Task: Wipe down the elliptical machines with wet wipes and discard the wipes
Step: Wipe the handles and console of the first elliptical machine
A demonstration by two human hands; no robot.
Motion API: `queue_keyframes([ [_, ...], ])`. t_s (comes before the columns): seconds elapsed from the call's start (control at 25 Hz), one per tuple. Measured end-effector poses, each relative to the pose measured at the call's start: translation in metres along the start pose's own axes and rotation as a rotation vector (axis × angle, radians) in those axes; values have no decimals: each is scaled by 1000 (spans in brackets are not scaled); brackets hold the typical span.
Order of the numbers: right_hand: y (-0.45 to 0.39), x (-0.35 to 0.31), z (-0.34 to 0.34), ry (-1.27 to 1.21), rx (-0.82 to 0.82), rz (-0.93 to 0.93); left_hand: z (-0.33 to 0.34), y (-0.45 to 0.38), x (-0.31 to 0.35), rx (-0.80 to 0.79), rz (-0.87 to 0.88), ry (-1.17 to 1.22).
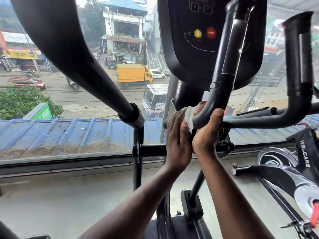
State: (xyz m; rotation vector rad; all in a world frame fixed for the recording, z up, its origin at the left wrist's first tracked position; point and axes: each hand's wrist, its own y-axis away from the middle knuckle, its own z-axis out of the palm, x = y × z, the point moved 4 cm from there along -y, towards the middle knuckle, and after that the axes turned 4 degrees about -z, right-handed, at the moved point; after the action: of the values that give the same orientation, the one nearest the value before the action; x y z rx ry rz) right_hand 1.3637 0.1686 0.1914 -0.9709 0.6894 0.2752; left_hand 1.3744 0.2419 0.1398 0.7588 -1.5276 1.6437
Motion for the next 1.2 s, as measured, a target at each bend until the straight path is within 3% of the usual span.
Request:
queue_keyframes([
  [0.28, -2, -9, 5, 18, -22, -61, -33, -50, -101, -15, -416, 17],
  [0.36, -1, -8, 3, 27, -27, -69, -29, -49, -94, 26, -515, 62],
  [0.52, -1, -3, 2, 22, -11, -43, -7, -23, -33, 39, -206, 49],
  [0.64, -2, -4, 2, 44, -26, -52, -12, -33, -61, 56, -205, -5],
  [0.68, -2, -5, 1, 65, -36, -64, -17, -42, -77, 49, -257, -3],
  [0.8, -2, -7, 0, 128, -61, -82, -24, -60, -83, 28, -658, 145],
  [0.84, -1, -7, -1, 138, -69, -62, -22, -60, -78, 11, -702, 164],
  [1.0, -3, -5, -3, 227, -62, -24, -16, -48, -54, -69, -473, -9],
  [1.2, 4, -21, -1, 294, -56, 52, -19, -29, -6, -31, -299, 59],
])
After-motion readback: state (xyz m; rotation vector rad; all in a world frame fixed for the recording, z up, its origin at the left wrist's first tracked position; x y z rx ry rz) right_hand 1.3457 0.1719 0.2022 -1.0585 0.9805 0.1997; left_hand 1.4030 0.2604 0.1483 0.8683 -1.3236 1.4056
